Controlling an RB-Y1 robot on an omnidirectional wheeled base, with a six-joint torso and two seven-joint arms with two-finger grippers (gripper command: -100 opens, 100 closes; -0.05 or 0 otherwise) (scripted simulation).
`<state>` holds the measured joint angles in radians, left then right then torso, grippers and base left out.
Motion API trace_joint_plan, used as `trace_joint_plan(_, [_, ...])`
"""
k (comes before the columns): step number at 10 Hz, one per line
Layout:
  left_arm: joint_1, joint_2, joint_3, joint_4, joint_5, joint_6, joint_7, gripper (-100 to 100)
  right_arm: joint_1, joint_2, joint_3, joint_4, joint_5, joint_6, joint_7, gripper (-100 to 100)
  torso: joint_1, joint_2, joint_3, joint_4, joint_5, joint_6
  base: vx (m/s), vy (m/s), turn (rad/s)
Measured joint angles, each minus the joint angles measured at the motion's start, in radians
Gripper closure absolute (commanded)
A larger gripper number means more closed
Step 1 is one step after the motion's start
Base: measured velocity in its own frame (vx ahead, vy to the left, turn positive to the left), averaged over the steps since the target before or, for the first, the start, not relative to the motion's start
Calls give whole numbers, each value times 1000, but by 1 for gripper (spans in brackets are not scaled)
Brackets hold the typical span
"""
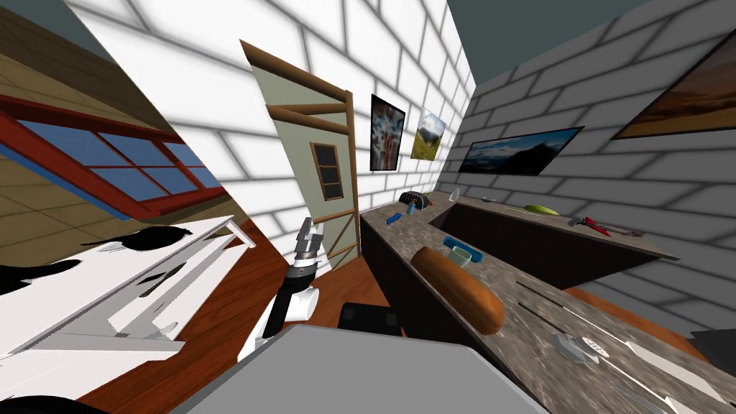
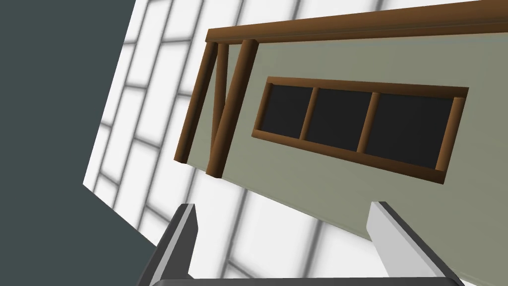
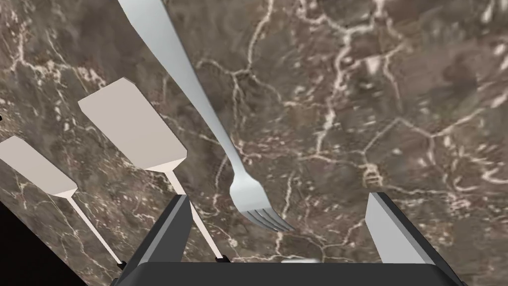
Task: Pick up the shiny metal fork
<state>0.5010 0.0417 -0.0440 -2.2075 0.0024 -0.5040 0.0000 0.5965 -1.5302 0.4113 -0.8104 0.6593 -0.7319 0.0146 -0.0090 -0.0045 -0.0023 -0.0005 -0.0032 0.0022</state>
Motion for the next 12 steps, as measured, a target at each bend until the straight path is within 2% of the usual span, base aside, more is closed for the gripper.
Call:
trace_joint_plan(1, [0, 0, 0, 0, 0, 0, 0, 0, 0, 0, 0, 0, 0, 0, 0, -100, 6, 1, 1, 0, 2, 0, -69, -20, 202])
trace_joint_plan(4, [0, 0, 0, 0, 0, 0, 0, 0, 11, -23, 37, -70, -11, 63, -77, -100, 7, 11, 6, 3, 2, 0, -141, -33, 173])
trace_joint_plan(10, [0, 0, 0, 0, 0, 0, 0, 0, 38, -69, 104, -208, -32, 191, -230, -100, 7, 10, 6, 2, 2, 0, -106, -34, 133])
trace_joint_plan(11, [0, 0, 0, 0, 0, 0, 0, 0, 37, -70, 106, -210, -32, 195, -235, 100, 7, 7, 4, 2, 2, 1, -9, -4, -8])
trace_joint_plan(12, [0, 0, 0, 0, 0, 0, 0, 0, 37, -70, 105, -209, -32, 195, -235, 100, 8, 4, 3, 1, 2, 1, -5, -11, 7])
